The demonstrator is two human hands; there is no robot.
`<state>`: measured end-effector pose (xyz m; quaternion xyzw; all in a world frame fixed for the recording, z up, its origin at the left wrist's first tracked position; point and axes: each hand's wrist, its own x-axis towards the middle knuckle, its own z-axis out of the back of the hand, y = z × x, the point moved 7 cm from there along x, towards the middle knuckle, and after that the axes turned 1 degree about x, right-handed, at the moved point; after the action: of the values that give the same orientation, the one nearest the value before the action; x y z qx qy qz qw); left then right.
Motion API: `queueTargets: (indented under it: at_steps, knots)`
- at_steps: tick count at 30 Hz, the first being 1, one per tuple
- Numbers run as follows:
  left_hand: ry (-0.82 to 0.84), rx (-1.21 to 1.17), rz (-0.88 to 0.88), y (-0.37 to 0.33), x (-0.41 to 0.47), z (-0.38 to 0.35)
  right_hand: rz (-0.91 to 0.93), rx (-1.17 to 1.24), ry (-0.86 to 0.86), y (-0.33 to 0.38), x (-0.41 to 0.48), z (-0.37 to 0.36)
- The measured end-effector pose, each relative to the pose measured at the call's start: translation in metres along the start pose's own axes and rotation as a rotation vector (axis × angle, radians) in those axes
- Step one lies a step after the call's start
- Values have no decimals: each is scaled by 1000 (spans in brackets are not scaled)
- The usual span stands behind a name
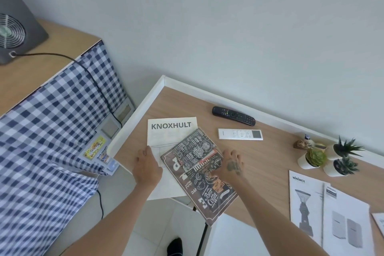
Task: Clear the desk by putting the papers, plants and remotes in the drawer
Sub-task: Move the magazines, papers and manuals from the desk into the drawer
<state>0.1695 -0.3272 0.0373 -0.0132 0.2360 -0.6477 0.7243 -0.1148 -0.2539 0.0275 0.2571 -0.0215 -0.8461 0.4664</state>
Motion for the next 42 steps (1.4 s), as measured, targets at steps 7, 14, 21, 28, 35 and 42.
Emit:
queueTargets:
  at_steps: [7,14,21,28,35,42]
  knots:
    - [-45,-92,55,5,-12,1,21,82,151,4,-11,2]
    - [-13,-221,162,5,-2,4,245,77,170,27,-35,30]
    - [61,-620,269,8,-20,-11,307,184,123,8,-73,87]
    - [-4,-777,233,3,-81,-8,338,349,-80,-54,-124,139]
    - [26,-927,238,23,-150,-16,247,438,-245,-143,-173,154]
    - [337,-976,192,13,-241,-59,145,639,-230,-221,-224,158]
